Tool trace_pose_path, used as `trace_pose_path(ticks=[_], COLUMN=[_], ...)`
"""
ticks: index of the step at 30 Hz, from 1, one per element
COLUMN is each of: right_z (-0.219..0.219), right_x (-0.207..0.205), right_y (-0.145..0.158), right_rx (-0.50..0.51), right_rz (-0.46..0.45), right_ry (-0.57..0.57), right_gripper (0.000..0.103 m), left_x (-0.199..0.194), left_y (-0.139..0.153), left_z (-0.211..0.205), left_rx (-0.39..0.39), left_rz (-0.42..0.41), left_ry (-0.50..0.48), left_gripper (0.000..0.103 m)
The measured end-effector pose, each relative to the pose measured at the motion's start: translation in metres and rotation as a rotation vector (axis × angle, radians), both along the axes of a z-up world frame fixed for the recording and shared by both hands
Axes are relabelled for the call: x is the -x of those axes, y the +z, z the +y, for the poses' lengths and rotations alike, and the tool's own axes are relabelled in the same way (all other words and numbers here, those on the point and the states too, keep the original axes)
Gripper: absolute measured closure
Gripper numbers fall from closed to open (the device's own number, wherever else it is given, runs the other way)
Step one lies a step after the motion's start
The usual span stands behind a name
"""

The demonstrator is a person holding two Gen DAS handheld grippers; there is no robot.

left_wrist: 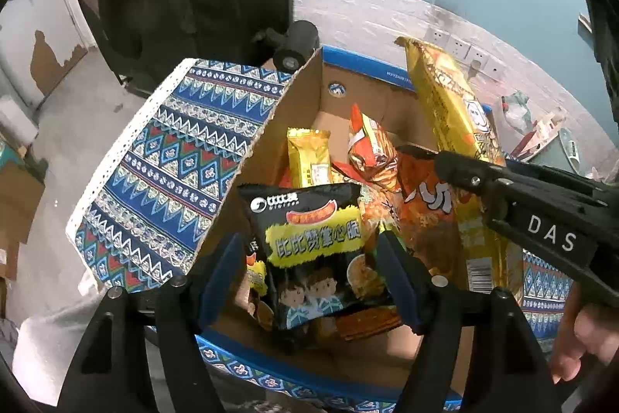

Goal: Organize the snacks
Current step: 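Release the wafer bar in the box while the left tool releases the black bag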

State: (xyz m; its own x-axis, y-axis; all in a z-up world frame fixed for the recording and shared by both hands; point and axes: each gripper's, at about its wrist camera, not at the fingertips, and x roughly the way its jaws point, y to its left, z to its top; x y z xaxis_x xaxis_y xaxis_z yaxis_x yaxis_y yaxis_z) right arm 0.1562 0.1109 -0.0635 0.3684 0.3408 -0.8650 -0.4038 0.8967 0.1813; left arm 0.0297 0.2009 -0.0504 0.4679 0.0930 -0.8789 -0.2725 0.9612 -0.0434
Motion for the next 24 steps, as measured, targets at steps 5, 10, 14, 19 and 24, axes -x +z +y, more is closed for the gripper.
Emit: trace_pose_path(ticks=[5, 10, 14, 19, 24], right_z=[-0.005, -0.012, -0.020, -0.038, -0.059], right_x=[-0.002, -0.001, 0.001, 0.004, 0.008], right_y=[0.003, 0.011, 0.013, 0.017, 0.024], right_rx=[-0.035, -0.043, -0.031, -0.008, 0.011], right_rz=[0.003, -0.021, -0.028, -0.044, -0.059], right_ry=[-0.015, -0.033, -0.052, -0.085, -0.111], right_gripper=[0.066, 0.056, 0.043, 0.034, 0.030], left_x=[-0.001, 0.000, -0.001, -0.003, -0.006], left_y=[0.001, 0.003, 0.005, 0.009, 0.010], left_z=[-0.001, -0.005, -0.011, -0.023, -0.038], left_rx=[-0.004, -0.015, -0.027, -0.039, -0.056], left_rz=[-0.004, -0.004, -0.005, -0.009, -0.007], left_ry=[-0.005, -0.006, -0.017, -0.033, -0.064], left_gripper=[0.029, 0.025, 0.025, 0.023, 0.023])
